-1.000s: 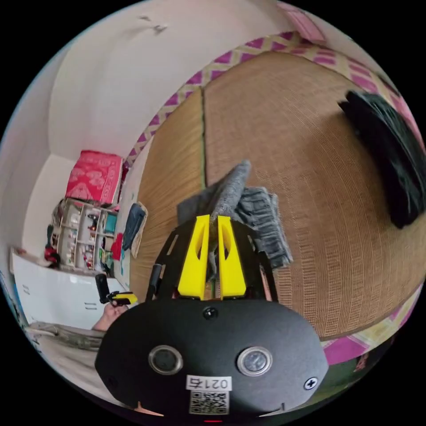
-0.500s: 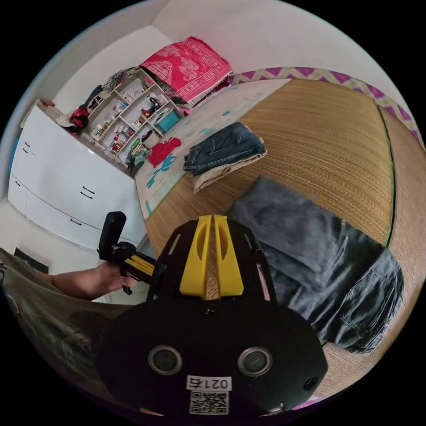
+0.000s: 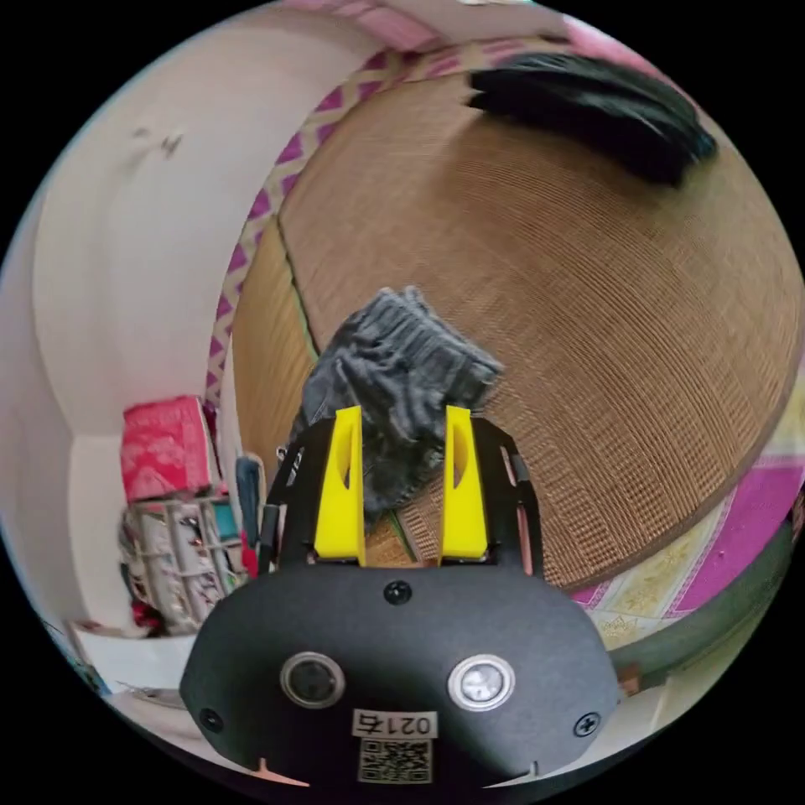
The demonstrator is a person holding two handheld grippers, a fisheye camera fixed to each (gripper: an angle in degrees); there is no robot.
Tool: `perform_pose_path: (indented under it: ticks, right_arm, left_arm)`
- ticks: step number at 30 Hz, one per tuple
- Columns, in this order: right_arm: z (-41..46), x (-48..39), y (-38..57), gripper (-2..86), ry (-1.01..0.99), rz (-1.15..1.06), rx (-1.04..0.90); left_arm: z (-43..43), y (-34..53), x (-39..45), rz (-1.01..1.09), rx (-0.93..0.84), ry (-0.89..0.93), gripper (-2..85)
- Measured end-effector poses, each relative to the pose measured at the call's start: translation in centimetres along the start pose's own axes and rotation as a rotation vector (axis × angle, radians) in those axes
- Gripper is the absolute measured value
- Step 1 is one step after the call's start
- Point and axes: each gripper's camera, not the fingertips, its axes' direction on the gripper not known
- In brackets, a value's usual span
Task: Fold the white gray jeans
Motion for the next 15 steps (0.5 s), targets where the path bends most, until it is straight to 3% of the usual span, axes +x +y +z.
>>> perform_pose_path:
  ticks: [4,11,15]
  right_arm:
    - [1.6,6.6,-0.7,16.4,-0.146,0.101,-0.085]
    - [4.9,11.7,-2.6,9.8,-0.460,0.209,-0.119]
    - [2.0,9.0,-6.2,7.3,-0.417,0.001,-0.166]
  left_arm:
    - [2.2,-1.2,2.0,-0.020,0.007,-0.015,-0.9]
    - [5.6,-2.1,6.3,-0.056,0.039,-0.065,-0.9]
    - [7.9,-2.3,8.6,-0.063,0.041,-0.084,-0.9]
